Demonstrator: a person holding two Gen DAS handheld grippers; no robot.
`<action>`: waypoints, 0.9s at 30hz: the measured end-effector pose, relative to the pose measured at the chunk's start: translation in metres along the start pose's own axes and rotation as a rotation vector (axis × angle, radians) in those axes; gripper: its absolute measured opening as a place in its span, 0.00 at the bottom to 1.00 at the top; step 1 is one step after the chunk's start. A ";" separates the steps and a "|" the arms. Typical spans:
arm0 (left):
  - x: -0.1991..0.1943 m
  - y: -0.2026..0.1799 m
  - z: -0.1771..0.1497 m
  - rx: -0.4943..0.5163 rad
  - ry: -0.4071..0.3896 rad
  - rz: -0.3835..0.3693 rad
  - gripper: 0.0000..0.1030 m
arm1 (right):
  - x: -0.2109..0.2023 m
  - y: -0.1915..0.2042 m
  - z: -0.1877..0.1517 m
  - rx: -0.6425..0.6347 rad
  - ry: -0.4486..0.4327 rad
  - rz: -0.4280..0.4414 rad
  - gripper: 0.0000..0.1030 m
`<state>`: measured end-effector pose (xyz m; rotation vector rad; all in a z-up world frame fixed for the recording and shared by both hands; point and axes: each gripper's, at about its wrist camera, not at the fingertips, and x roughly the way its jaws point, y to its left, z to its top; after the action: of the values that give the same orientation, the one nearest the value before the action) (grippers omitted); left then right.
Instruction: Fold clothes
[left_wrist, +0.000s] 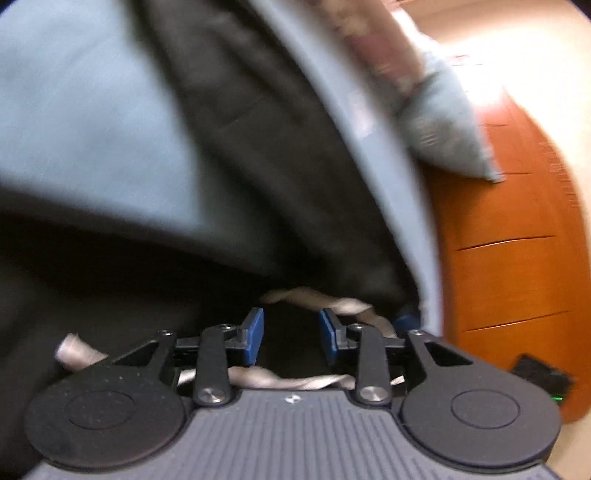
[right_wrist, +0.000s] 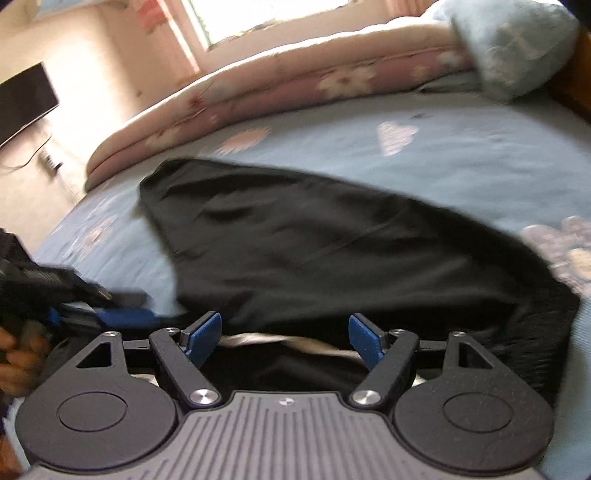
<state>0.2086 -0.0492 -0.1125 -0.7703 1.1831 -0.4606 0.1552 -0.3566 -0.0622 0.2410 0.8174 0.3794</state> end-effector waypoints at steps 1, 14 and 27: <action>-0.003 0.001 -0.005 0.014 -0.009 0.035 0.31 | 0.002 0.005 -0.002 -0.007 0.012 0.014 0.78; -0.133 -0.014 -0.042 0.221 -0.305 0.406 0.39 | 0.023 0.069 -0.041 -0.141 0.193 0.209 0.78; -0.201 0.042 -0.083 0.150 -0.436 0.578 0.39 | 0.023 0.137 -0.063 -0.309 0.283 0.277 0.79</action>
<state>0.0607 0.0924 -0.0278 -0.3440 0.8919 0.0994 0.0907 -0.2186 -0.0709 0.0096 0.9919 0.8061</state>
